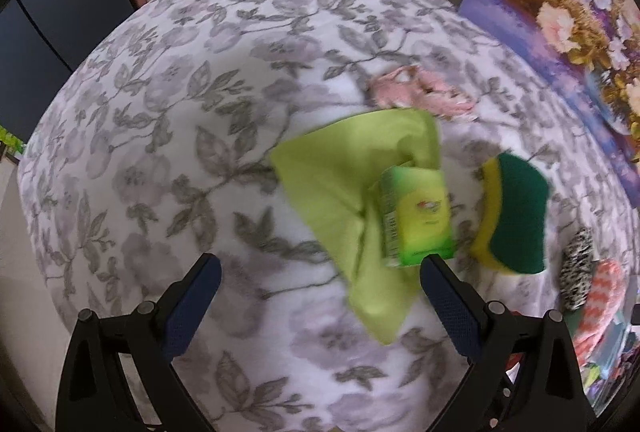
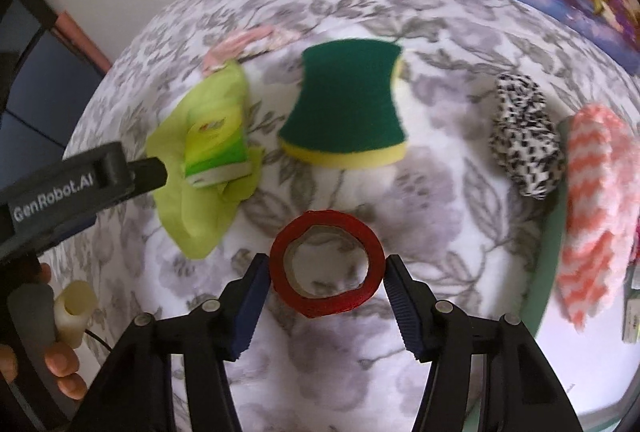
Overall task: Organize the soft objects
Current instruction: 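Grasp the red tape ring with the right gripper while the left tool reaches the green tissue pack, then close the left gripper on the green tissue pack and lift it off the cloth, then carry the tape ring with the right tool while the left tool carries the tissue pack over the tray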
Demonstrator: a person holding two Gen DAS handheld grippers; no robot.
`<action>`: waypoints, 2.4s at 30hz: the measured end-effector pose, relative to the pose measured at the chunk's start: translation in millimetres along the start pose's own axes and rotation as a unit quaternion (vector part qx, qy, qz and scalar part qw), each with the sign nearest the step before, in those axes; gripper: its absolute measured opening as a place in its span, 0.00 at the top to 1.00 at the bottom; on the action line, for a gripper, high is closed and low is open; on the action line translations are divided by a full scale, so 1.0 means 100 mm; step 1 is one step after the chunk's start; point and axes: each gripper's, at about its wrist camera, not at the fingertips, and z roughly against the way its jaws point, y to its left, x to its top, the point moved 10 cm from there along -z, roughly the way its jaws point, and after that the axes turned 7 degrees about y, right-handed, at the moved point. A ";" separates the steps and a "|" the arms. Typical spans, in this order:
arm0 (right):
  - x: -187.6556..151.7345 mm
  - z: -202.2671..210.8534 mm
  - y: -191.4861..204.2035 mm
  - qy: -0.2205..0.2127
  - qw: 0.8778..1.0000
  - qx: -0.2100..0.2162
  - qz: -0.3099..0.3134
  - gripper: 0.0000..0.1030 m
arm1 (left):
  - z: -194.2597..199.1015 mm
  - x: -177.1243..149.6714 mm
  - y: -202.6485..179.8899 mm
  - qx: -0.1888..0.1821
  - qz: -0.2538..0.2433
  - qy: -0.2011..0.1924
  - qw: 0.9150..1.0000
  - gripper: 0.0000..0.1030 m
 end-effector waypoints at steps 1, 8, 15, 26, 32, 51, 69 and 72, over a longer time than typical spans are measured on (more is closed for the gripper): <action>0.01 0.03 -0.04 -0.002 1.000 0.002 -0.004 0.41 | 0.01 0.02 -0.06 -0.007 -0.002 -0.006 1.000 0.03; 0.12 0.27 -0.35 -0.026 0.999 -0.001 -0.040 0.41 | -0.02 0.07 -0.36 0.004 -0.038 -0.020 0.999 0.03; 0.17 0.46 -0.63 -0.045 0.996 0.009 -0.072 0.41 | -0.15 0.10 -0.56 0.017 -0.060 -0.024 0.998 0.10; 0.16 0.46 -0.66 -0.043 0.996 0.016 -0.075 0.41 | -0.39 0.11 -0.66 0.036 -0.069 -0.018 0.997 0.38; 0.16 0.45 -0.69 -0.042 0.996 0.017 -0.078 0.41 | -0.36 0.11 -0.63 0.024 -0.053 -0.019 0.998 0.51; 0.19 0.66 -0.71 -0.060 0.995 0.027 -0.081 0.41 | 0.31 0.26 -0.61 -0.052 -0.040 -0.067 0.996 0.52; 0.05 0.87 -0.98 -0.070 0.991 0.019 -0.108 0.41 | 0.91 0.04 -0.93 -0.046 -0.085 -0.114 0.989 0.52; -0.02 0.93 -1.16 -0.073 0.989 0.010 -0.126 0.41 | 0.97 -0.06 -1.12 -0.048 -0.111 -0.119 0.985 0.52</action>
